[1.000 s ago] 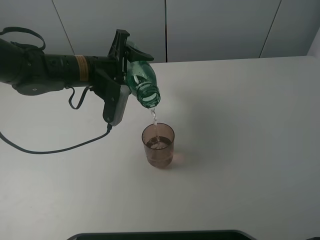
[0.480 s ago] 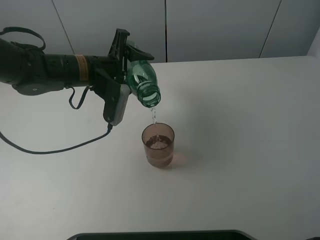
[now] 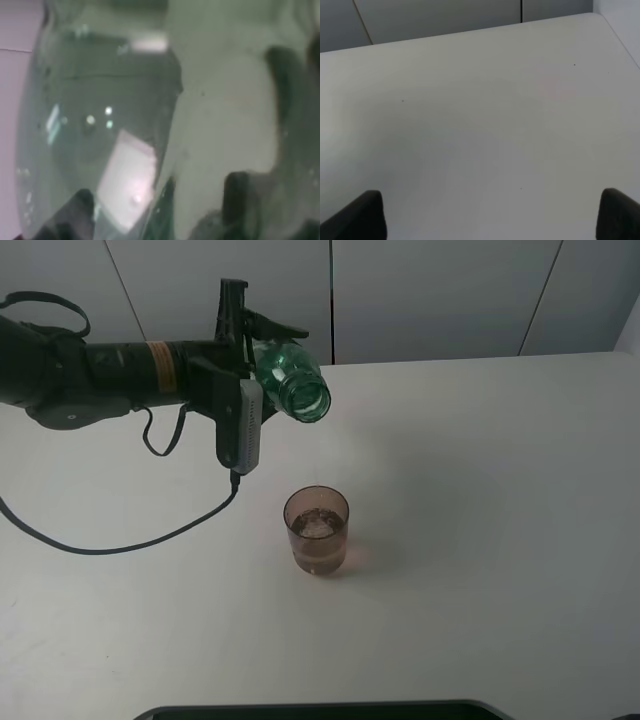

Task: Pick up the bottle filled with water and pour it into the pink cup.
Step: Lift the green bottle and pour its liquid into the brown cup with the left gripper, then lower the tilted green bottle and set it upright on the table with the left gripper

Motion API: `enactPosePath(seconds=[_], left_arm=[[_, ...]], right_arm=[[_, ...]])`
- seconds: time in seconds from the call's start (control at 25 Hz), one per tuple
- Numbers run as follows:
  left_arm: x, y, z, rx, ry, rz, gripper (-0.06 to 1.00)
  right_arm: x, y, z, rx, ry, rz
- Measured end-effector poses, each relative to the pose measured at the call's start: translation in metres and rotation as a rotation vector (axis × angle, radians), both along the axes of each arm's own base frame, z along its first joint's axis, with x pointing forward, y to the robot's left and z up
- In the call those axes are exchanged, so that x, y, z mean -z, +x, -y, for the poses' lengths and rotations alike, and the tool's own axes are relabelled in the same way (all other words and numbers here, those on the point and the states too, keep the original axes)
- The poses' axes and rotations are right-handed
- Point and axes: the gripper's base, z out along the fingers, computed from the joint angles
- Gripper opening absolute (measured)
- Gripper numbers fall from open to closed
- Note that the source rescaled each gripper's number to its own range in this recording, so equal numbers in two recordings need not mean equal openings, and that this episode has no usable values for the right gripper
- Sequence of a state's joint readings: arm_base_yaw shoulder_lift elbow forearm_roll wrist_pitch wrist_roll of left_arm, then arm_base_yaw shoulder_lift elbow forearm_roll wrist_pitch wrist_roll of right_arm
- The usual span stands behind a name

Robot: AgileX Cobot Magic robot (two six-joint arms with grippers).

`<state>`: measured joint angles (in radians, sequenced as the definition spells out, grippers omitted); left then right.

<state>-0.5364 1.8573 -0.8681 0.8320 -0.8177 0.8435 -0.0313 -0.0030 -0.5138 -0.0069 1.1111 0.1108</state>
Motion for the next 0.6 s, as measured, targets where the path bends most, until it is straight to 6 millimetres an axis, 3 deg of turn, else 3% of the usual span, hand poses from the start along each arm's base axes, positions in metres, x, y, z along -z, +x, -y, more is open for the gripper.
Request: enactPosePath(seconds=[0.24,0.48,0.6], left_arm=[[-0.021,0.004,0.0,-0.094,-0.33,-0.21,0.04],[-0.056,0.015,-0.014,-0.274,-0.723,-0.427,0.04],[-0.063,0.023,-0.024,-0.382,-0.905,-0.535,0.04]], right_arm=[[0.0,0.0,0.0,0.0,0.0,0.0],[0.0,0.0,0.0,0.0,0.0,0.0],[0.0,0.0,0.0,0.0,0.0,0.0]])
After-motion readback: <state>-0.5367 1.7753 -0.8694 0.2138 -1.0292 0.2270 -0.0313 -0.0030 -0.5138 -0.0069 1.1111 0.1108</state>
